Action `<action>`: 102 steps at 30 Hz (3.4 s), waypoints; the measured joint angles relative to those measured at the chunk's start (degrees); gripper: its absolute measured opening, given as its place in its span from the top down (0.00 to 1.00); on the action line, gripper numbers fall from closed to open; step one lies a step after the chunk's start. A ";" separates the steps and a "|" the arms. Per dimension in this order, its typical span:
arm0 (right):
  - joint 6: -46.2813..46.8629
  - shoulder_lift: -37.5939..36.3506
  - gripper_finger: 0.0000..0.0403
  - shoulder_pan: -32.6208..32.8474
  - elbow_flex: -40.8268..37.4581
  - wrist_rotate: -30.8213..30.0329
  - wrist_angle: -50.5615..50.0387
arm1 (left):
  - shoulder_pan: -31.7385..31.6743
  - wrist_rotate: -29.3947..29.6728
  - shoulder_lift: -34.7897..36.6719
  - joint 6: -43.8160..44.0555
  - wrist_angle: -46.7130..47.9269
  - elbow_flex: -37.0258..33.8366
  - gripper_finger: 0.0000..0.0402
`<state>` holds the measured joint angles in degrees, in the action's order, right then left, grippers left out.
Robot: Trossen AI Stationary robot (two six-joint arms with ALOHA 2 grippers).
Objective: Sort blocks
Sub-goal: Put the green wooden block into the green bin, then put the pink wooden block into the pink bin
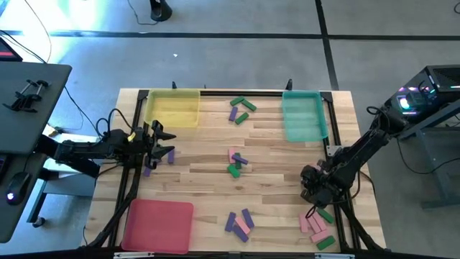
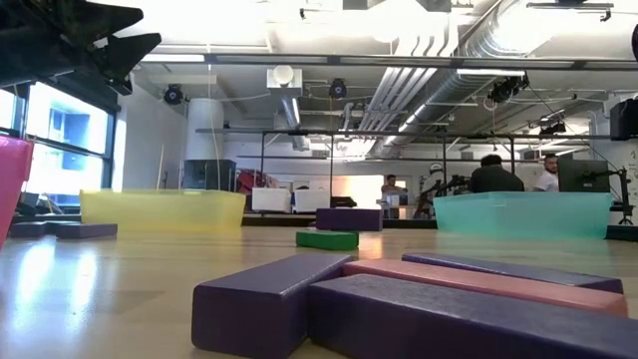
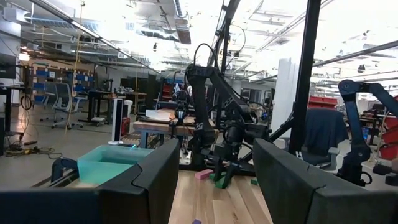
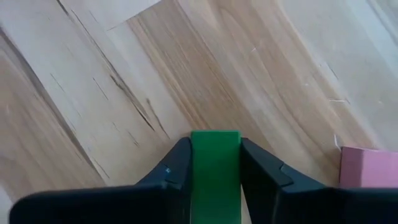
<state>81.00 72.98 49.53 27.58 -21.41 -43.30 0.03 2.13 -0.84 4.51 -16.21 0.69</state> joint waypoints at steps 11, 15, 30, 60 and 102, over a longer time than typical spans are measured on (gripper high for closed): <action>-3.88 -0.56 0.81 -8.01 4.93 -12.89 -2.31 | 0.00 0.00 0.00 -0.04 -0.42 0.01 0.52; -10.17 -0.62 0.81 -13.05 8.72 -17.43 -2.31 | 0.00 0.00 0.00 -0.05 -0.44 0.02 0.52; -42.57 -1.38 0.81 -43.17 28.44 -22.84 -15.68 | 0.00 0.00 -0.01 0.55 -0.33 0.02 0.52; -69.08 13.02 0.81 -103.61 22.11 12.90 9.12 | -0.02 0.13 -0.02 2.88 0.89 0.02 0.52; -68.00 18.88 0.47 -103.19 22.18 14.32 14.53 | -0.01 -0.02 0.00 4.35 1.77 0.02 0.52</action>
<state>13.00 91.87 -53.66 49.76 -7.09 -28.77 0.02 2.11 -0.84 8.86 -14.44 0.71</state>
